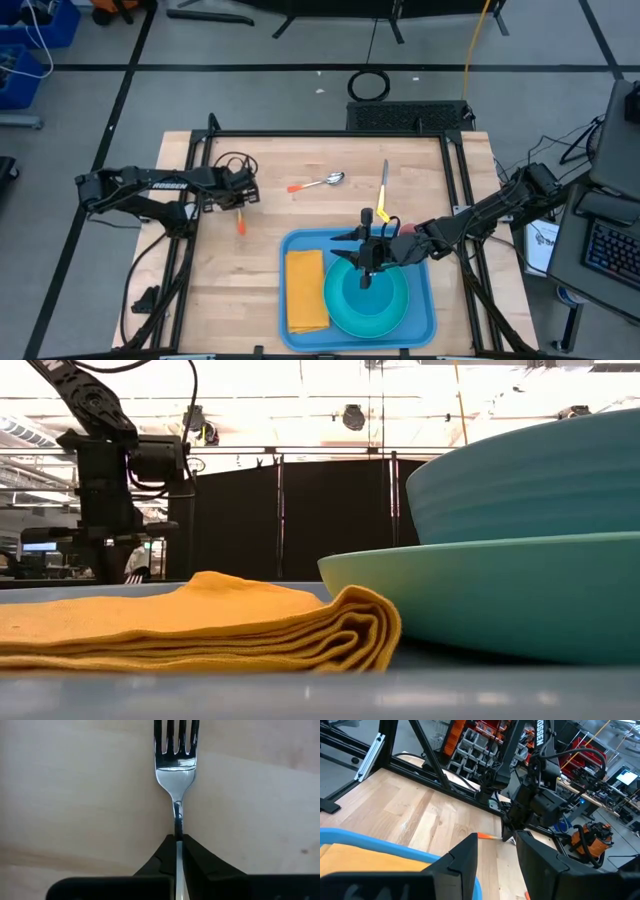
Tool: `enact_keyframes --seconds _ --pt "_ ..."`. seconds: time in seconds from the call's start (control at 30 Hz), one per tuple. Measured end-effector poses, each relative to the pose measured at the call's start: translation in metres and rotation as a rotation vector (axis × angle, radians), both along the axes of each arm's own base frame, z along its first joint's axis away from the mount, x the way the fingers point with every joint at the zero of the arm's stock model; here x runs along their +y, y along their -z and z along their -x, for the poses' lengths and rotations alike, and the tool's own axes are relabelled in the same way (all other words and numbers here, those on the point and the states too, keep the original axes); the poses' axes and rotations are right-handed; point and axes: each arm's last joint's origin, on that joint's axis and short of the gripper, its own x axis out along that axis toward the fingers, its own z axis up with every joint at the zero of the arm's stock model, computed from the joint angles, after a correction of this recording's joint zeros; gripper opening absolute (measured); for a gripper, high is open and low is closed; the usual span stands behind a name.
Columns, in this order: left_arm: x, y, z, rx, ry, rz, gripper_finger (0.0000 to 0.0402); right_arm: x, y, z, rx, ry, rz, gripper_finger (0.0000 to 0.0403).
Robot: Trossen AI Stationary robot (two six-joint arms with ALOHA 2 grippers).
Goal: Set up tray
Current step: Put the orange fork on the orange table napkin
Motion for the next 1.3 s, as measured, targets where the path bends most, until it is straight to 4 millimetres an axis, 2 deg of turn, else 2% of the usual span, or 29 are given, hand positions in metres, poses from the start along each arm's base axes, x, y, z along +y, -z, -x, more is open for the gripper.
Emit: enact_keyframes --seconds 0.33,0.57,0.8,1.07,1.3 --pt "-0.006 -0.012 -0.013 -0.061 0.057 0.018 0.001 0.0 0.0 0.0 0.001 0.001 0.001 0.0125" --pt "-0.023 -0.024 -0.029 -0.113 0.112 0.018 0.001 0.0 0.0 0.0 0.001 0.001 0.001 0.0125" --pt "-0.052 -0.038 -0.044 -0.18 0.162 0.024 0.001 0.0 0.0 0.0 0.001 0.001 0.001 0.0125" --pt "-0.095 -0.049 -0.053 -0.271 0.143 0.023 0.001 0.0 0.0 0.0 0.001 0.002 0.001 0.0125" --pt "-0.13 -0.04 -0.069 -0.394 0.127 0.04 0.001 0.0 0.0 0.0 0.0 0.002 0.001 0.0125"
